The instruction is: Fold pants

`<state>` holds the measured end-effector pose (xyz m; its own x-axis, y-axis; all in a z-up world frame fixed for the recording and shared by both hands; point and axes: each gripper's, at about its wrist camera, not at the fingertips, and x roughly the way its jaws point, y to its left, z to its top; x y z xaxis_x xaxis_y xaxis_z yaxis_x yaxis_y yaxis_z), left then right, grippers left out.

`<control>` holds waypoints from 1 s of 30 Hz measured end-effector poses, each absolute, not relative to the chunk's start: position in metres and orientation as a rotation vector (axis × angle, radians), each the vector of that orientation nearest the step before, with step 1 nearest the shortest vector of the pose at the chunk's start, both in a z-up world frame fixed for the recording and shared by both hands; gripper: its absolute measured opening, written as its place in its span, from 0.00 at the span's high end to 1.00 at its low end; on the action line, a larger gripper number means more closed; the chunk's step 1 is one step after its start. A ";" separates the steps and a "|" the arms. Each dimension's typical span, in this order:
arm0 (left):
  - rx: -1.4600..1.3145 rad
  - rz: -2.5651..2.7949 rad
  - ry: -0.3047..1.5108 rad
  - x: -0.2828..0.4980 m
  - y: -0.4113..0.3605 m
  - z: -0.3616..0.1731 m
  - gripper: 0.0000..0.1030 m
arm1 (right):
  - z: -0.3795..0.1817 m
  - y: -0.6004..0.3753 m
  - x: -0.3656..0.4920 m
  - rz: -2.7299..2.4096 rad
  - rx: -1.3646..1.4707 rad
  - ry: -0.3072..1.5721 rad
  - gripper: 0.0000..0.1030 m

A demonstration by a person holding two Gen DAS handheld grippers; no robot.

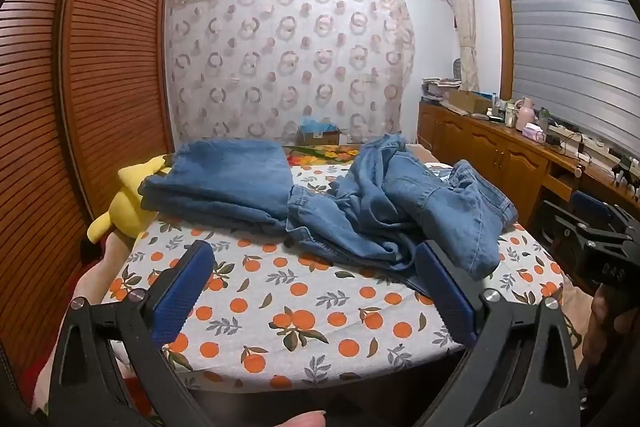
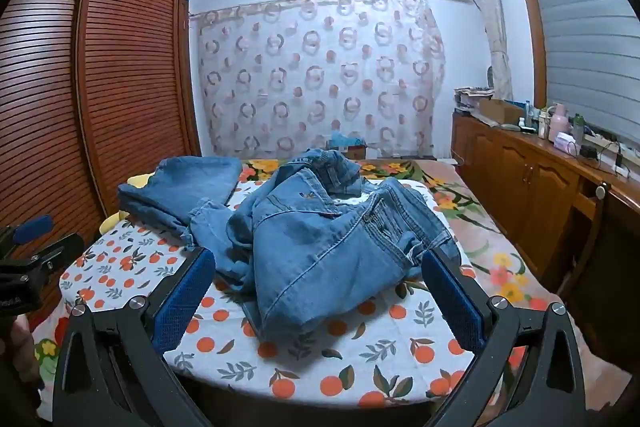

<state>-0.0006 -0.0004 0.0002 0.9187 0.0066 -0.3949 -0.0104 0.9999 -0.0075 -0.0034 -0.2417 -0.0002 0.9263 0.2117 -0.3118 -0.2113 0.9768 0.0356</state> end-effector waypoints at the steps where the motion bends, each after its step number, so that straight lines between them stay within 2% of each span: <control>1: -0.010 0.009 0.407 -0.001 0.000 0.000 0.02 | 0.000 -0.241 -0.003 0.217 0.001 0.319 0.00; 30: -0.014 0.010 0.409 -0.002 -0.001 -0.001 0.02 | -0.001 -0.246 -0.005 0.214 0.023 0.303 0.00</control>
<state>-0.0022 -0.0012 -0.0012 0.9174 0.0073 -0.3980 -0.0130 0.9999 -0.0114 -0.0050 -0.2457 -0.0011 0.9320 0.2126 -0.2936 -0.2056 0.9771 0.0548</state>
